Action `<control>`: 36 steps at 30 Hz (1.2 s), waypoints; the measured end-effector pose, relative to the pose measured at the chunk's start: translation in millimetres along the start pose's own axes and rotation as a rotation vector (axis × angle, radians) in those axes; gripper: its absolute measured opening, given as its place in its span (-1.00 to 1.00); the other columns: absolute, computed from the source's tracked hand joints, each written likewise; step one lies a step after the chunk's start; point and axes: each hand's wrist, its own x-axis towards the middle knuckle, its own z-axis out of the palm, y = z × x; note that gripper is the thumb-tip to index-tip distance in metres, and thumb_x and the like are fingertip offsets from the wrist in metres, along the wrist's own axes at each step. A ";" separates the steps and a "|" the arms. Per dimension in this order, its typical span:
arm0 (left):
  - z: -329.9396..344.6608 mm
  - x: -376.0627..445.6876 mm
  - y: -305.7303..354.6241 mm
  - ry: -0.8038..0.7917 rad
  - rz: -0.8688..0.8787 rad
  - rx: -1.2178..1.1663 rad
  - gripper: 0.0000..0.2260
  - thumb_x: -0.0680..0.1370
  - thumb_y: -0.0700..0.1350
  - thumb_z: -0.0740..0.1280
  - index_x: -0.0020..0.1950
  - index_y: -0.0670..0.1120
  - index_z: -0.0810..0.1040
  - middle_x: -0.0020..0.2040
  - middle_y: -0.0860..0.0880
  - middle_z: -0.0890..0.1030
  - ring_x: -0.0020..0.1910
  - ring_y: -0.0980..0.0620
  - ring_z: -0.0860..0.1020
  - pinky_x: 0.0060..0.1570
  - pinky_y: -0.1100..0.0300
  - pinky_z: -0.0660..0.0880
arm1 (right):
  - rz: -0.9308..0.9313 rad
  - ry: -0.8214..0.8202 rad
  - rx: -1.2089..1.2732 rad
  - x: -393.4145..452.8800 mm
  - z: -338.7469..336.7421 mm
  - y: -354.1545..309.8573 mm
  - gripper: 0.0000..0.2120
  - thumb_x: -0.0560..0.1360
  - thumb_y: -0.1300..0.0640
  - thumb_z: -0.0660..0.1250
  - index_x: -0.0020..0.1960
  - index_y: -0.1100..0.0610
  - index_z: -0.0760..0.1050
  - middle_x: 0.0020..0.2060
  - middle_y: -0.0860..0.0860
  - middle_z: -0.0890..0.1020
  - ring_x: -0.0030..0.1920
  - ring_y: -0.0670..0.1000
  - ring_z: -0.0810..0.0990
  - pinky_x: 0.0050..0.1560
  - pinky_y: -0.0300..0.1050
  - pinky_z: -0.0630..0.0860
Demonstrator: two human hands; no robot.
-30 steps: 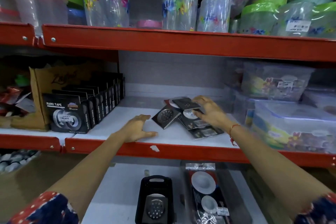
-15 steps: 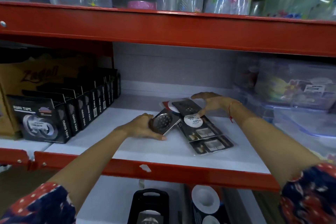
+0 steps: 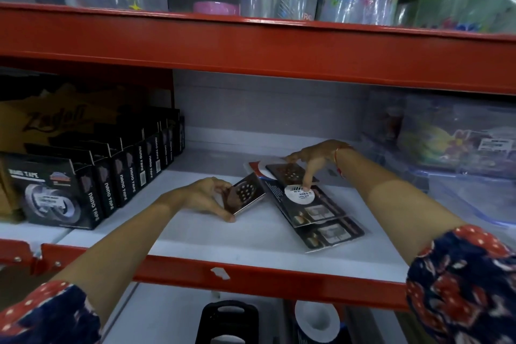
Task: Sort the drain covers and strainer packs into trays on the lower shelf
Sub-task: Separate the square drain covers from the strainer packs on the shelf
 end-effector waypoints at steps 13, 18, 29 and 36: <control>-12.1 -22.6 -20.5 -0.039 -0.064 -0.109 0.00 0.08 0.05 0.65 0.45 -0.10 0.33 0.31 0.08 0.49 0.31 0.16 0.43 0.40 0.19 0.31 | -0.126 0.146 0.129 -0.1 17.0 -20.9 -0.36 0.27 -0.03 0.52 0.30 0.05 0.45 0.18 -0.05 0.54 0.16 0.00 0.49 0.20 -0.12 0.43; -18.7 -34.5 -27.9 -0.085 -0.064 -0.107 -0.02 0.15 -0.02 0.65 0.48 -0.08 0.27 0.32 0.08 0.48 0.32 0.14 0.40 0.31 0.29 0.28 | -0.068 0.097 -0.004 2.4 21.2 -34.4 -0.19 0.26 -0.09 0.52 0.43 0.05 0.31 0.33 0.02 0.41 0.32 0.12 0.41 0.33 0.02 0.38; -21.8 -32.4 -30.7 -0.126 -0.036 -0.115 -0.03 0.22 -0.09 0.63 0.52 -0.05 0.19 0.35 0.06 0.45 0.34 0.16 0.36 0.31 0.32 0.22 | -0.035 0.104 0.187 0.7 30.4 -14.6 -0.34 0.27 -0.17 0.51 0.29 0.03 0.45 0.16 -0.01 0.59 0.10 0.03 0.55 0.00 -0.19 0.43; -28.3 -34.7 -40.8 -0.121 -0.048 -0.137 0.00 0.21 -0.09 0.63 0.53 -0.05 0.16 0.34 0.09 0.47 0.37 0.16 0.34 0.38 0.26 0.21 | -0.262 0.184 0.152 -11.7 37.7 -83.0 -0.33 0.18 -0.25 0.51 0.22 -0.05 0.50 0.09 -0.13 0.64 0.10 -0.02 0.59 0.20 -0.13 0.46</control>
